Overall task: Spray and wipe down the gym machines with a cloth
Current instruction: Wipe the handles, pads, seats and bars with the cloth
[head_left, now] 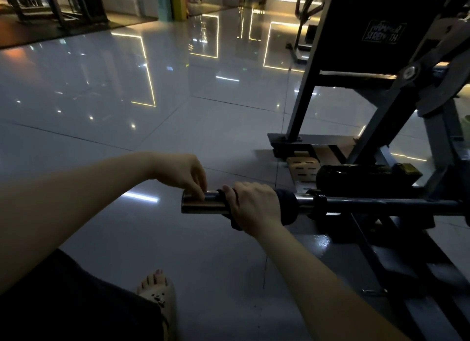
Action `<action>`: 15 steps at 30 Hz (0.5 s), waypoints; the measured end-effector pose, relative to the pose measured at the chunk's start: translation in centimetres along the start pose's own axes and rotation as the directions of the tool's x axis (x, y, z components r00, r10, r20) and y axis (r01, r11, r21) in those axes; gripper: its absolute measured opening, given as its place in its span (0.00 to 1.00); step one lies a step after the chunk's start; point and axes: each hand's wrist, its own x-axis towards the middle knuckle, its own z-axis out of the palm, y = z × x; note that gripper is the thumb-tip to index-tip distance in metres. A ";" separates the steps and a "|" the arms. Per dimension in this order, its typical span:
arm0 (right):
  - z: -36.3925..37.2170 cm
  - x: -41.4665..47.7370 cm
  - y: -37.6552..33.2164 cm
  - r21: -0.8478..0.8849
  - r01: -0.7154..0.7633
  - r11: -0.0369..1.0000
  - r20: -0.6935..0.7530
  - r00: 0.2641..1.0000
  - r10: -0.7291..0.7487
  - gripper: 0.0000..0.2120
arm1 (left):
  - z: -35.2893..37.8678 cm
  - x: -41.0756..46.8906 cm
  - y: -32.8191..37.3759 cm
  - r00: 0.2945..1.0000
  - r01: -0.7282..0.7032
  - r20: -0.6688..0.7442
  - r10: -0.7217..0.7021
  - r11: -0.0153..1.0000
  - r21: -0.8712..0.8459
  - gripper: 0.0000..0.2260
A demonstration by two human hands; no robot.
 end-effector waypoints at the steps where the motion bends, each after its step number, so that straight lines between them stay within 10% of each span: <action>1: 0.0 0.1 1.0 0.002 0.015 1.000 0.021 1.000 -0.015 0.27 | -0.1 0.0 -0.2 1.000 0.001 0.000 -0.001 1.000 -0.003 0.13; 8: 0.0 -3.6 7.9 0.005 -0.136 0.991 -0.161 0.978 0.135 0.23 | 0.3 0.5 -0.9 1.000 0.001 -0.007 -0.001 1.000 0.011 0.07; 15: 1.0 -4.7 -1.7 0.093 -0.219 0.971 -0.092 0.970 0.227 0.24 | 0.4 0.2 -0.7 1.000 0.021 -0.020 -0.019 0.998 0.067 0.09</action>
